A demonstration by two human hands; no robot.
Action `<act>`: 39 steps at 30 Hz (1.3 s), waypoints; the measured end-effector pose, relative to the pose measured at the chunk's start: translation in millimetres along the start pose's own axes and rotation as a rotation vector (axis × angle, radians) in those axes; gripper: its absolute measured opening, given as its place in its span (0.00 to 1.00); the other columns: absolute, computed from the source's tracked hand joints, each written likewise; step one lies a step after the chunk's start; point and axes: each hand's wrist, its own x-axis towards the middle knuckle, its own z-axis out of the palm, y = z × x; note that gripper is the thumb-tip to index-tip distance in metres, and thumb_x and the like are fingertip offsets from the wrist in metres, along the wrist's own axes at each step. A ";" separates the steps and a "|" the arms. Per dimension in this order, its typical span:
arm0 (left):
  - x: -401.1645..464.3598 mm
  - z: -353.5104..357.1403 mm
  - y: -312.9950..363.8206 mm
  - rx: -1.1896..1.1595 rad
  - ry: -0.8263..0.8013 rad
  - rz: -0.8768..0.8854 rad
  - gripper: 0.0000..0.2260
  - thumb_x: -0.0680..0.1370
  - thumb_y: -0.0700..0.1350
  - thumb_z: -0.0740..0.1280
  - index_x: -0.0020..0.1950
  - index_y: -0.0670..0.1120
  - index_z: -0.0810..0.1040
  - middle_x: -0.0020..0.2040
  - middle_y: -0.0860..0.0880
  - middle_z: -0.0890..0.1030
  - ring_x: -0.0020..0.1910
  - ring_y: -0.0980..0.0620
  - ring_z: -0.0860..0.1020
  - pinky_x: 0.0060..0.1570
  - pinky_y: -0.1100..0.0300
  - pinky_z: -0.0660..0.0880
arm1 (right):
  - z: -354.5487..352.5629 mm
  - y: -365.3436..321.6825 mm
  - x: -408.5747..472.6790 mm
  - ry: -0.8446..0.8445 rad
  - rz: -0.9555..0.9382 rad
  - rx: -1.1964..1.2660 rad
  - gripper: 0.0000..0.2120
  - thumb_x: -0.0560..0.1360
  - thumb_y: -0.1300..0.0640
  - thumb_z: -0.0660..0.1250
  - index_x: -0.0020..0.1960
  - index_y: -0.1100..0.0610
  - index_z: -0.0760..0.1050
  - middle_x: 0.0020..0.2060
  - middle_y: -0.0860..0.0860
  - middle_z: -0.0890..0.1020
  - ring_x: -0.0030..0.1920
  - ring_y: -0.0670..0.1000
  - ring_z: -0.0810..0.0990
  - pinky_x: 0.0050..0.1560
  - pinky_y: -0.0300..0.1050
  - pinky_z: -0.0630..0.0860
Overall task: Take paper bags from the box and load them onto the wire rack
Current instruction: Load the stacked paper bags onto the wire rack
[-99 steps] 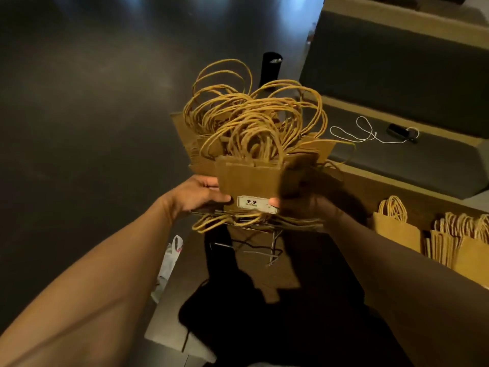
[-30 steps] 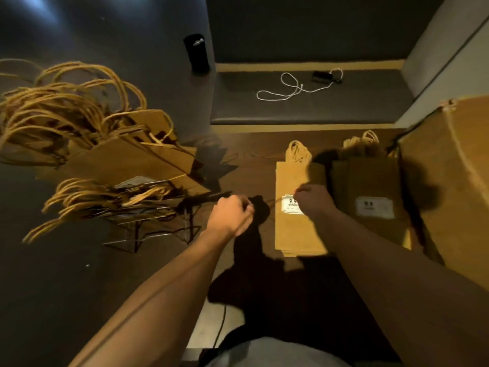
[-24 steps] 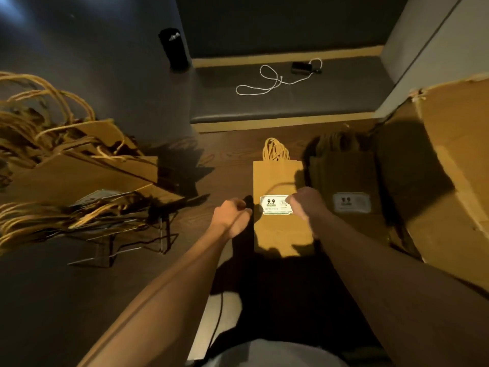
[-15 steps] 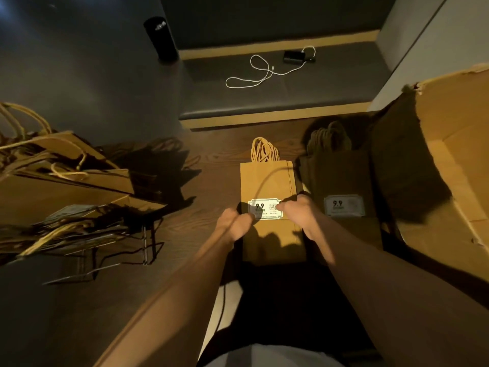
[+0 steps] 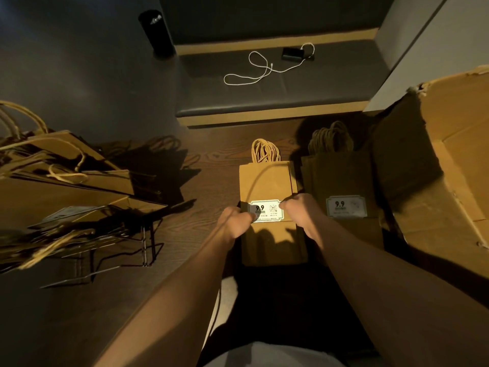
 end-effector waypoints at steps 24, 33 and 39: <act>-70.9 -92.0 18.2 -0.322 0.019 0.410 0.09 0.81 0.41 0.65 0.59 0.44 0.81 0.52 0.46 0.85 0.52 0.50 0.83 0.56 0.54 0.78 | -6.8 -63.3 -63.1 -0.370 -0.356 0.563 0.15 0.74 0.71 0.66 0.58 0.62 0.78 0.54 0.62 0.83 0.55 0.63 0.82 0.58 0.62 0.77; -117.3 -187.3 -74.2 0.117 0.102 0.189 0.04 0.79 0.40 0.67 0.48 0.42 0.82 0.40 0.46 0.81 0.37 0.53 0.78 0.37 0.63 0.72 | 53.2 -88.1 -99.5 -0.714 -0.367 0.312 0.14 0.74 0.68 0.68 0.60 0.63 0.77 0.55 0.59 0.83 0.62 0.64 0.78 0.66 0.58 0.72; -153.7 -251.7 -102.5 0.208 0.480 0.233 0.09 0.81 0.43 0.64 0.44 0.51 0.82 0.43 0.48 0.81 0.47 0.48 0.78 0.43 0.59 0.70 | 102.5 -103.9 -135.3 -0.762 -0.382 0.256 0.09 0.77 0.67 0.66 0.56 0.65 0.77 0.55 0.59 0.83 0.57 0.55 0.82 0.57 0.46 0.79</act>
